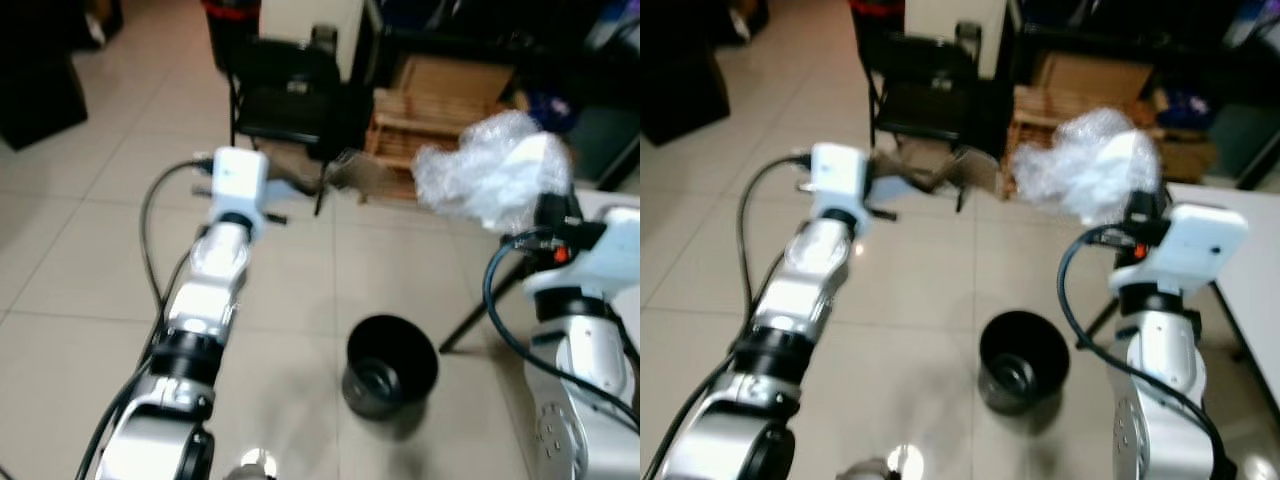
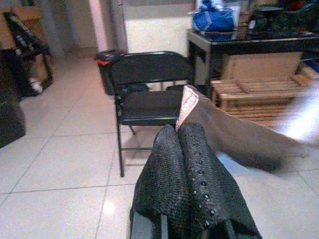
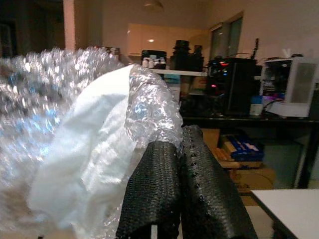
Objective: Picking trash to rubbish bin
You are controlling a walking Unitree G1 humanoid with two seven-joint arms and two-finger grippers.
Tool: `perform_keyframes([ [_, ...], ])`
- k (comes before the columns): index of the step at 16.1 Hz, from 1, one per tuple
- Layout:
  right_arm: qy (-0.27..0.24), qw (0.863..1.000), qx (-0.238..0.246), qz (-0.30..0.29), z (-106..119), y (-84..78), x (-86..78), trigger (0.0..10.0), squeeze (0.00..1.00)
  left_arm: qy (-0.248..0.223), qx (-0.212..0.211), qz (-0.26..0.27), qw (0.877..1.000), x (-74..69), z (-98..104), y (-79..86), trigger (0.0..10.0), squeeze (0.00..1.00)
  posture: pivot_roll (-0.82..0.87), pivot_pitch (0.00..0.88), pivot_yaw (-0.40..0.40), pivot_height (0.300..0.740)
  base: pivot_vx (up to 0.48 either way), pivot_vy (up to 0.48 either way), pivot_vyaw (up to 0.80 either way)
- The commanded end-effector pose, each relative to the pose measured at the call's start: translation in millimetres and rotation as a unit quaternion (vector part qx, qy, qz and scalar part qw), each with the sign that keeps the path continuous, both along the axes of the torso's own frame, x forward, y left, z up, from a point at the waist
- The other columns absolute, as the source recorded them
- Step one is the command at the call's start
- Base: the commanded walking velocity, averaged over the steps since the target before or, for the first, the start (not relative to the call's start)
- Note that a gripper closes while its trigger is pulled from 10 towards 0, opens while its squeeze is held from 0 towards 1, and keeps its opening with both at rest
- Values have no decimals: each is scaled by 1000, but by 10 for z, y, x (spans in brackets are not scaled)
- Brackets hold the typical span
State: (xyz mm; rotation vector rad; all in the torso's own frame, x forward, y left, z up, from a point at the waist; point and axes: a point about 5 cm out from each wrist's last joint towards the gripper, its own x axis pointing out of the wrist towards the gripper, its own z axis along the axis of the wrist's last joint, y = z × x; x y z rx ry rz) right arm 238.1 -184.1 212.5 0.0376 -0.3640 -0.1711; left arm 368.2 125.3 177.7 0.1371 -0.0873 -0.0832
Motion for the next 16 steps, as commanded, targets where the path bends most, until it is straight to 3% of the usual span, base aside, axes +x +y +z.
perform_keyframes([
  [1, -4, 1000, -2, -16, 15, -76, -27, 10000, 0, -3, 1, -23, 1000, -10, 15, -153, 9725, 0, 163, 95, -71, 740, 0, 0, 0],
  [5, -2, 1000, 1, -16, 13, -78, -20, 10000, 0, -3, 2, -24, 1000, -5, 11, -146, 10000, 0, 161, 93, -69, 740, 0, 0, 0],
  [16, 5, 1000, 5, -15, -9, -76, -28, 10000, 0, 2, -4, -29, 1000, -26, -22, -163, 10000, 0, 161, 98, -70, 740, 0, 0, -800],
])
